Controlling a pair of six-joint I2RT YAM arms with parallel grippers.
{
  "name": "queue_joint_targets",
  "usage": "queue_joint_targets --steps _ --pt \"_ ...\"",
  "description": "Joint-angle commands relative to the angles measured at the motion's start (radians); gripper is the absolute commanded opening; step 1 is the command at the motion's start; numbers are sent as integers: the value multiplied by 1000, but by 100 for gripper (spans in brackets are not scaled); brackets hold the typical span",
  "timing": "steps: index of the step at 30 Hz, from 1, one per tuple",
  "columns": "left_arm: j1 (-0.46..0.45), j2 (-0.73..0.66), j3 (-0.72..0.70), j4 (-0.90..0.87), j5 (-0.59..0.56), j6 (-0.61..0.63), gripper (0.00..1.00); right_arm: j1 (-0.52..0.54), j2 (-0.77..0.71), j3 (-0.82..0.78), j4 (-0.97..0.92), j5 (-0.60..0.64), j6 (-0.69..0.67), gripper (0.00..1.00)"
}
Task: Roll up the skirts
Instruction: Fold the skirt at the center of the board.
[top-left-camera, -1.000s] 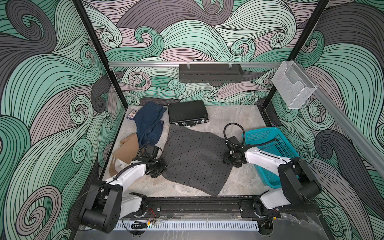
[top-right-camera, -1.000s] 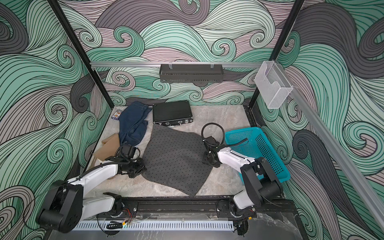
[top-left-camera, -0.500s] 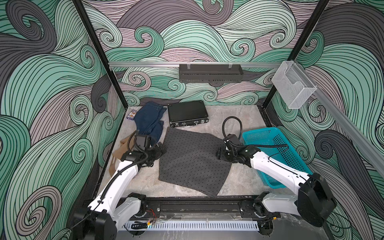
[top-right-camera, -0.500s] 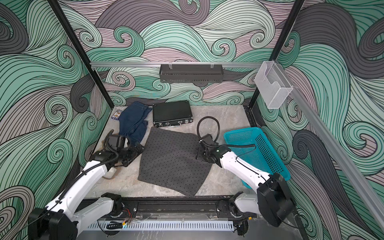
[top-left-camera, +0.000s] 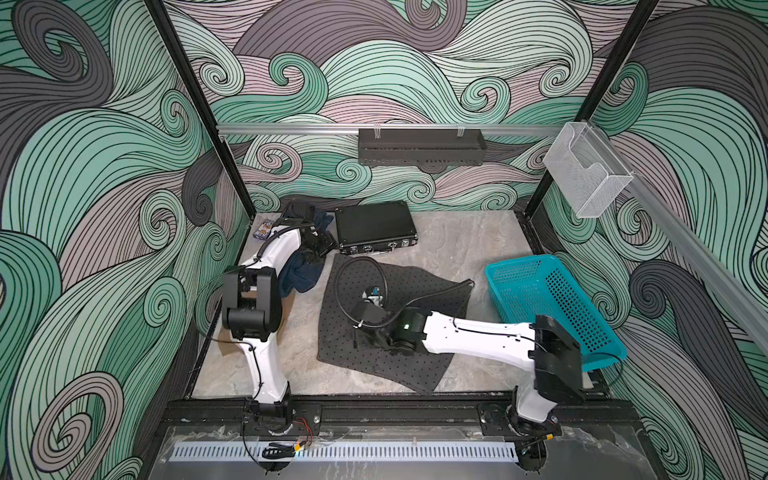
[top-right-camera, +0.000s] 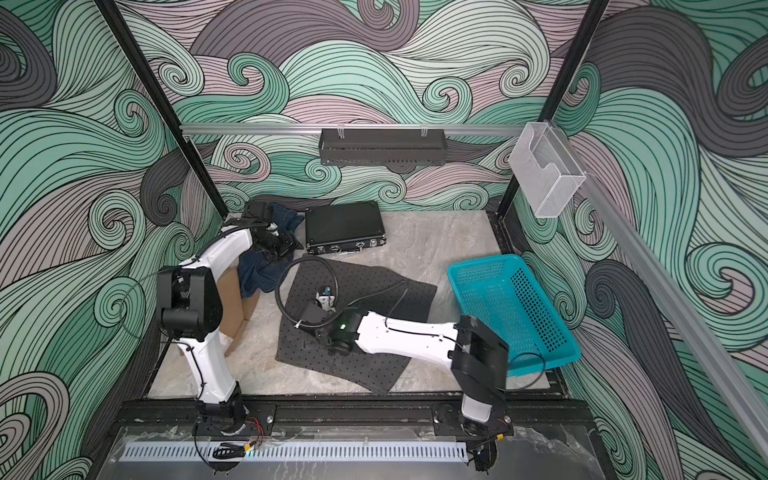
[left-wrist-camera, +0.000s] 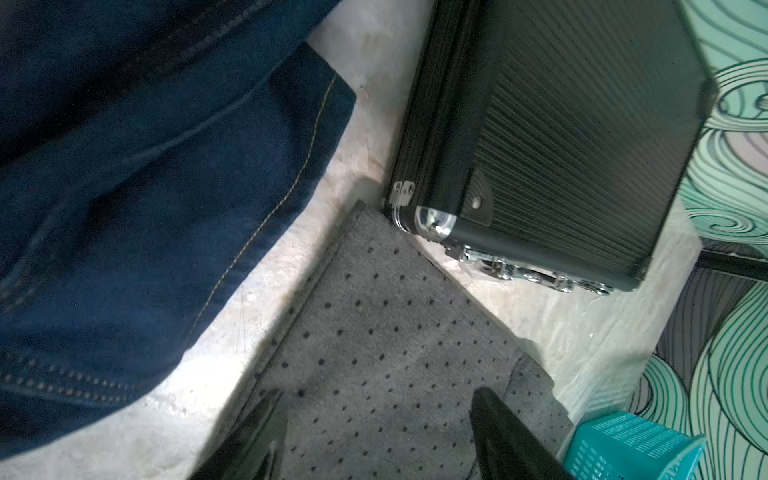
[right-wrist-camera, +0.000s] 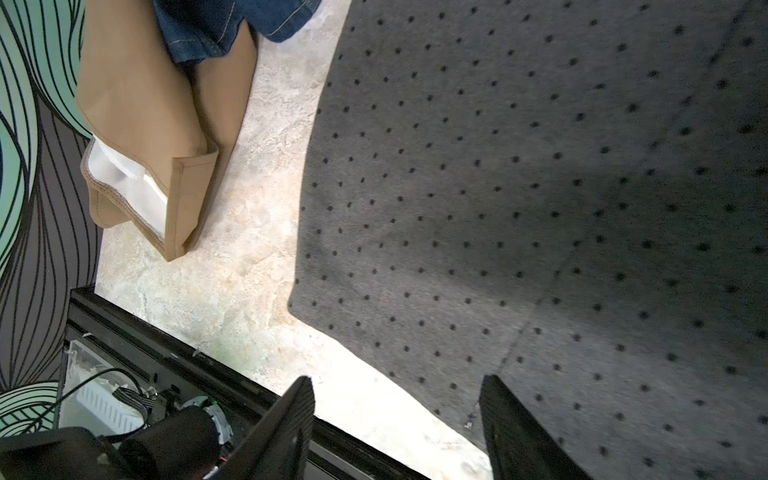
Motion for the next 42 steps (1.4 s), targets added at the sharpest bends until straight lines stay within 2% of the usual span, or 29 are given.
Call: queue_joint_targets --steps 1,2,7,13,18,21,25,28,30,33,37,40,42 --pt "6 106 159 -141 8 130 68 14 99 127 -65 1 93 65" --pt "6 138 191 -167 -4 151 66 19 136 169 -83 -4 104 65" --pt "12 172 155 -126 -16 214 66 50 280 311 -97 -23 106 64" --pt "9 185 120 -144 -33 213 65 65 491 492 -169 -85 31 62" --pt "25 230 154 -188 -24 186 68 71 666 747 -365 -53 -42 61" --pt "35 224 149 -182 -5 176 70 74 707 788 -412 -48 -40 56" --pt "36 223 144 -175 33 165 71 86 693 747 -413 -48 -13 44" --pt "36 224 138 -170 56 145 73 93 649 700 -410 -43 -38 29" --pt "35 218 132 -165 69 138 74 95 580 607 -360 -41 -93 19" --pt "34 205 119 -159 82 126 75 88 438 369 -159 -76 -188 6" --pt "32 173 86 -139 108 96 77 63 296 131 11 -177 -245 6" --pt "26 136 26 -114 122 68 77 58 231 46 57 -222 -290 6" --pt "26 90 -65 -52 150 45 77 55 201 8 73 -261 -314 5"
